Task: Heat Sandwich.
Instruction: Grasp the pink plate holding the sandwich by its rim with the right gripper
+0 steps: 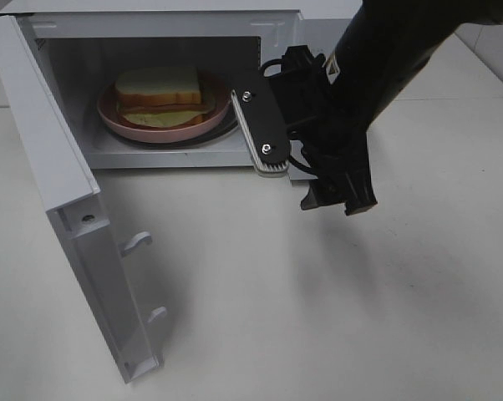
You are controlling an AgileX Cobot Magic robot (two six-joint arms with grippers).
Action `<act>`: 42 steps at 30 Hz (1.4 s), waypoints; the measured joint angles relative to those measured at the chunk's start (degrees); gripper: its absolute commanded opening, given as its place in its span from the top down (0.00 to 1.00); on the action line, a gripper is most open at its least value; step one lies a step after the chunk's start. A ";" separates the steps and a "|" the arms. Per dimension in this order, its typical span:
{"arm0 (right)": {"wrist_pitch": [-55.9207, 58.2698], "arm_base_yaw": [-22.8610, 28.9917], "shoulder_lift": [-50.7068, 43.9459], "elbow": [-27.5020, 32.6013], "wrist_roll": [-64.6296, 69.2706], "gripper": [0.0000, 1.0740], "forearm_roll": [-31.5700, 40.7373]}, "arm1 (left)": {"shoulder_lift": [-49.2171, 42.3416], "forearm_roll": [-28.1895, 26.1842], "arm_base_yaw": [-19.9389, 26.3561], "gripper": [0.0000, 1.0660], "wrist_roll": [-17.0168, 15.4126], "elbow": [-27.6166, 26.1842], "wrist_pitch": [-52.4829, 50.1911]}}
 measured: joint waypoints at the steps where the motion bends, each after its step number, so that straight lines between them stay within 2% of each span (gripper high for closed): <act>1: -0.34 0.11 0.57 -0.63 -0.34 0.19 0.00 | 0.00 0.00 0.00 0.06 0.00 0.00 0.00; 13: -4.35 0.57 7.85 -8.88 -2.58 0.21 0.11 | 0.00 0.00 0.00 0.06 0.00 0.00 0.00; 22: -4.98 1.09 16.56 -18.05 -2.58 0.23 1.43 | 0.00 0.00 0.00 0.06 0.00 0.00 0.00; 27: -5.50 1.26 18.85 -20.34 -2.58 0.23 1.49 | 0.00 0.00 0.00 0.06 0.00 0.00 0.00; 42: -4.87 1.26 30.71 -34.43 -2.58 0.24 1.60 | 0.00 0.00 0.00 0.06 0.00 0.00 0.00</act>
